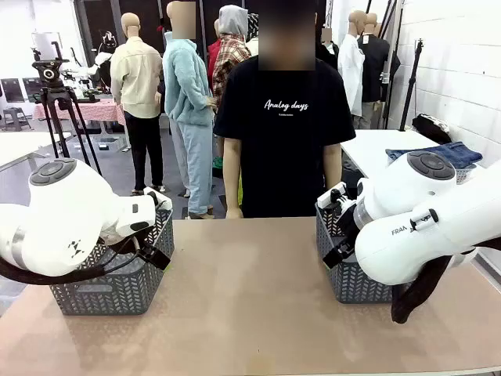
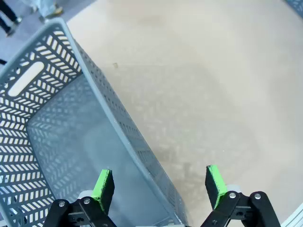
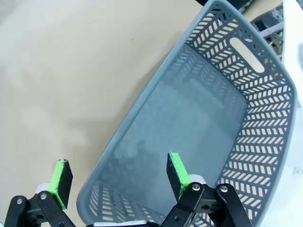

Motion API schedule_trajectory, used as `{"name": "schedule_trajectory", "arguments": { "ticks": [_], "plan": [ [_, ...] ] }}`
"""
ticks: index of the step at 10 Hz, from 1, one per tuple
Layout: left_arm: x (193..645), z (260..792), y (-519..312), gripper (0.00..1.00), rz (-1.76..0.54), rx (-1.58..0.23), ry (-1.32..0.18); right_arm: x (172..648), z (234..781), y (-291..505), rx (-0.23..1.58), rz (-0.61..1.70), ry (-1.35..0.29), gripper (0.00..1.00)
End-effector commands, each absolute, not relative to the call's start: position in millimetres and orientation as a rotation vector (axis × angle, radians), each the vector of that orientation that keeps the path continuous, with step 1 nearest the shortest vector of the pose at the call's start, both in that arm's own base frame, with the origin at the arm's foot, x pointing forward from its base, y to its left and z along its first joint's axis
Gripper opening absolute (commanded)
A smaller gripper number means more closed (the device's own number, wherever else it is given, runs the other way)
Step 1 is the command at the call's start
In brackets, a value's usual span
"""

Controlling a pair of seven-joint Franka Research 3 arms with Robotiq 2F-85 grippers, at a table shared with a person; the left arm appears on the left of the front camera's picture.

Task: Sort the tops and bottoms.
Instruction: Lift clothes from the center of the table with your left hand.

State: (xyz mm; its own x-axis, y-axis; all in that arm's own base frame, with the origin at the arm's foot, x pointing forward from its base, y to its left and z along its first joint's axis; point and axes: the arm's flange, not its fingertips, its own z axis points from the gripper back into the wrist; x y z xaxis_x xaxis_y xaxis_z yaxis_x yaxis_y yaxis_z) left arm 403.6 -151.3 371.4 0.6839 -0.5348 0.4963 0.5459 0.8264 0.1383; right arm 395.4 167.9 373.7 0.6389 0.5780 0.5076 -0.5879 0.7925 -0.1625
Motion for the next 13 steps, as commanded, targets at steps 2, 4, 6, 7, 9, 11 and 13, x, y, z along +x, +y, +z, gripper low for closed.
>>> {"name": "schedule_trajectory", "arguments": {
  "ticks": [2, 4, 6, 7, 9, 11, 13],
  "plan": [
    [403.5, 371.4, -151.3, 1.00, -0.606, -0.021, -0.550, 395.4, 373.7, 167.9, 0.018, 0.665, -0.573, 1.00],
    [403.5, 371.4, -151.3, 1.00, -0.606, -0.021, -0.550, 395.4, 373.7, 167.9, 0.018, 0.665, -0.573, 1.00],
    [403.5, 371.4, -151.3, 1.00, -0.606, -0.021, -0.550, 395.4, 373.7, 167.9, 0.018, 0.665, -0.573, 1.00],
    [403.5, 371.4, -151.3, 1.00, -0.606, -0.021, -0.550, 395.4, 373.7, 167.9, 0.018, 0.665, -0.573, 1.00],
    [403.5, 371.4, -151.3, 1.00, -0.606, -0.021, -0.550, 395.4, 373.7, 167.9, 0.018, 0.665, -0.573, 1.00],
    [403.5, 371.4, -151.3, 1.00, -0.606, -0.021, -0.550, 395.4, 373.7, 167.9, 0.018, 0.665, -0.573, 1.00],
    [403.5, 371.4, -151.3, 1.00, -0.606, -0.021, -0.550, 395.4, 373.7, 167.9, 0.018, 0.665, -0.573, 1.00]
  ]
}}
